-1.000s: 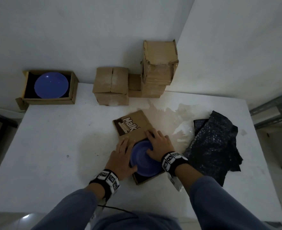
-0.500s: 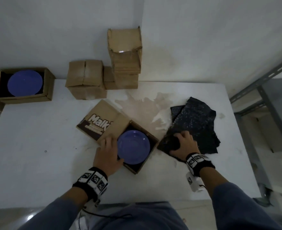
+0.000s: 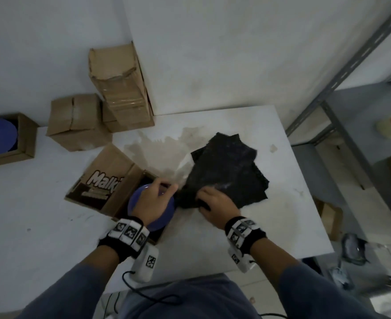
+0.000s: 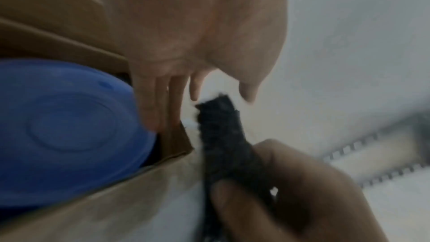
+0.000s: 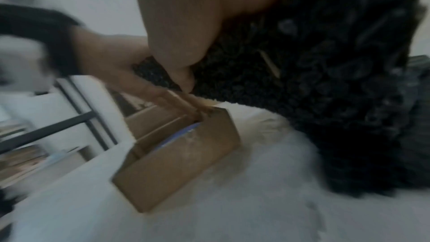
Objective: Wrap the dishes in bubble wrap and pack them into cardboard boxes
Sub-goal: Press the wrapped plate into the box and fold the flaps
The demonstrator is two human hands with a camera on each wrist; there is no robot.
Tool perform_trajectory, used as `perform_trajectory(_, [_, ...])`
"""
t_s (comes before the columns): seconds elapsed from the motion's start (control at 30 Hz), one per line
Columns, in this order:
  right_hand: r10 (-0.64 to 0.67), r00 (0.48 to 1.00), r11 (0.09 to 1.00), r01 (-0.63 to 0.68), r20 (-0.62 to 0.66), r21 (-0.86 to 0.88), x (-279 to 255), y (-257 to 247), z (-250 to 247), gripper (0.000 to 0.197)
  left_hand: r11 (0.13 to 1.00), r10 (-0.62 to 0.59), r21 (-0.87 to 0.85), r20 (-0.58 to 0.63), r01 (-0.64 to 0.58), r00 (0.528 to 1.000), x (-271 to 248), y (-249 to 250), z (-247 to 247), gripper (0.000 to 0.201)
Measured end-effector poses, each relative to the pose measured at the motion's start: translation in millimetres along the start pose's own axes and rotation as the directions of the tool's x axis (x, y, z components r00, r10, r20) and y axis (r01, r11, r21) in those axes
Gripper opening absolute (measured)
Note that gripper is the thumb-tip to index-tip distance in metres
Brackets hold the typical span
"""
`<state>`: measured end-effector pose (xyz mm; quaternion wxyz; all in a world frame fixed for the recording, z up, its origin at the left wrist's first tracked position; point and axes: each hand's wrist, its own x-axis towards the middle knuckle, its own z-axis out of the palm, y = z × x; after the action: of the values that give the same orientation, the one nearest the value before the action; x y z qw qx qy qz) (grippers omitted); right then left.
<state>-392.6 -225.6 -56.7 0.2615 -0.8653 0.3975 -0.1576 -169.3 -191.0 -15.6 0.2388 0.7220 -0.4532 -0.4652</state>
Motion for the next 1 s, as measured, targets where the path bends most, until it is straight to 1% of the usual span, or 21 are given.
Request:
perform_trajectory(0.03, [-0.074, 0.997, 0.997, 0.073, 0.02, 0.002, 0, -14, 1, 0.019, 0.985, -0.101, -0.132, 0.08, 0.111, 0.992, 7, 10, 4, 0.041])
perform_trajectory(0.07, [-0.14, 0.989, 0.99, 0.14, 0.036, -0.002, -1, -27, 1, 0.02, 0.957, -0.166, -0.21, 0.162, 0.198, 0.973, 14, 15, 6, 0.045])
perform_trajectory(0.1, [-0.193, 0.98, 0.981, 0.193, 0.041, -0.003, -2, -37, 1, 0.022, 0.95, -0.19, -0.201, 0.231, 0.238, 0.954, 20, 21, 7, 0.041])
perform_trajectory(0.13, [-0.229, 0.973, 0.973, 0.228, 0.039, 0.012, -1, -45, -1, 0.022, 0.966, -0.186, -0.125, 0.27, 0.226, 0.945, 26, 23, 7, 0.032])
perform_trajectory(0.17, [-0.241, 0.969, 0.97, 0.239, 0.048, 0.041, 0, -50, -3, 0.023, 0.984, -0.169, -0.012, 0.273, 0.179, 0.947, 31, 23, 6, 0.023])
perform_trajectory(0.23, [-0.218, 0.972, 0.974, 0.21, 0.089, 0.088, 4, -53, -9, 0.032, 0.982, -0.102, 0.176, 0.239, 0.06, 0.966, 35, 20, 4, 0.016])
perform_trajectory(0.27, [-0.191, 0.977, 0.979, 0.183, 0.093, 0.091, 7, -50, -11, 0.036, 0.974, -0.058, 0.225, 0.232, 0.004, 0.971, 35, 16, 0, 0.015])
perform_trajectory(0.33, [-0.129, 0.99, 0.988, 0.124, 0.052, 0.096, 16, -40, -15, 0.037, 0.973, 0.01, 0.219, 0.295, -0.078, 0.956, 31, 7, -13, 0.018])
perform_trajectory(0.4, [-0.089, 0.996, 0.99, 0.089, -0.003, 0.108, 26, -30, -19, 0.035, 0.962, 0.028, 0.244, 0.368, -0.126, 0.929, 23, -3, -27, 0.029])
perform_trajectory(0.47, [-0.118, 0.992, 0.988, 0.122, -0.039, 0.096, 38, -28, -22, 0.034, 0.925, 0.037, 0.343, 0.349, -0.164, 0.936, 12, -11, -41, 0.038])
perform_trajectory(0.5, [-0.155, 0.987, 0.987, 0.157, -0.039, 0.033, 46, -30, -21, 0.041, 0.908, 0.053, 0.375, 0.338, -0.187, 0.94, 6, -14, -47, 0.041])
perform_trajectory(0.53, [-0.194, 0.981, 0.979, 0.193, -0.008, -0.062, 52, -35, -20, 0.055, 0.894, 0.072, 0.395, 0.338, -0.211, 0.938, 0, -18, -50, 0.042])
perform_trajectory(0.6, [-0.219, 0.969, 0.943, 0.239, 0.111, -0.231, 67, -45, -13, 0.087, 0.878, 0.069, 0.426, 0.336, -0.217, 0.939, -11, -25, -57, 0.042])
perform_trajectory(0.63, [-0.211, 0.961, 0.926, 0.255, 0.177, -0.278, 74, -50, -9, 0.095, 0.882, 0.039, 0.436, 0.314, -0.18, 0.949, -16, -31, -60, 0.038])
perform_trajectory(0.67, [-0.194, 0.95, 0.917, 0.265, 0.246, -0.299, 81, -54, -4, 0.094, 0.892, 0.002, 0.435, 0.273, -0.125, 0.962, -20, -38, -63, 0.033])
perform_trajectory(0.73, [-0.146, 0.918, 0.893, 0.282, 0.368, -0.351, 94, -58, 5, 0.07, 0.903, -0.073, 0.429, 0.154, 0.0, 0.985, -32, -54, -66, 0.026])
perform_trajectory(0.77, [-0.111, 0.905, 0.876, 0.284, 0.41, -0.389, 99, -60, 8, 0.058, 0.898, -0.112, 0.437, 0.091, 0.061, 0.989, -38, -61, -66, 0.026])
perform_trajectory(0.83, [-0.056, 0.903, 0.863, 0.259, 0.426, -0.435, 107, -59, 14, 0.045, 0.88, -0.151, 0.454, -0.012, 0.14, 0.988, -50, -74, -62, 0.032])
perform_trajectory(0.9, [-0.043, 0.908, 0.873, 0.237, 0.417, -0.427, 116, -57, 19, 0.039, 0.873, -0.123, 0.467, -0.069, 0.141, 0.99, -59, -87, -57, 0.04])
perform_trajectory(0.97, [-0.044, 0.891, 0.898, 0.234, 0.452, -0.374, 125, -52, 21, 0.035, 0.87, -0.086, 0.48, -0.071, 0.109, 0.994, -63, -96, -51, 0.042])
perform_trajectory(1.0, [-0.046, 0.875, 0.907, 0.239, 0.481, -0.347, 129, -51, 23, 0.034, 0.866, -0.083, 0.488, -0.082, 0.112, 0.993, -65, -102, -51, 0.042])
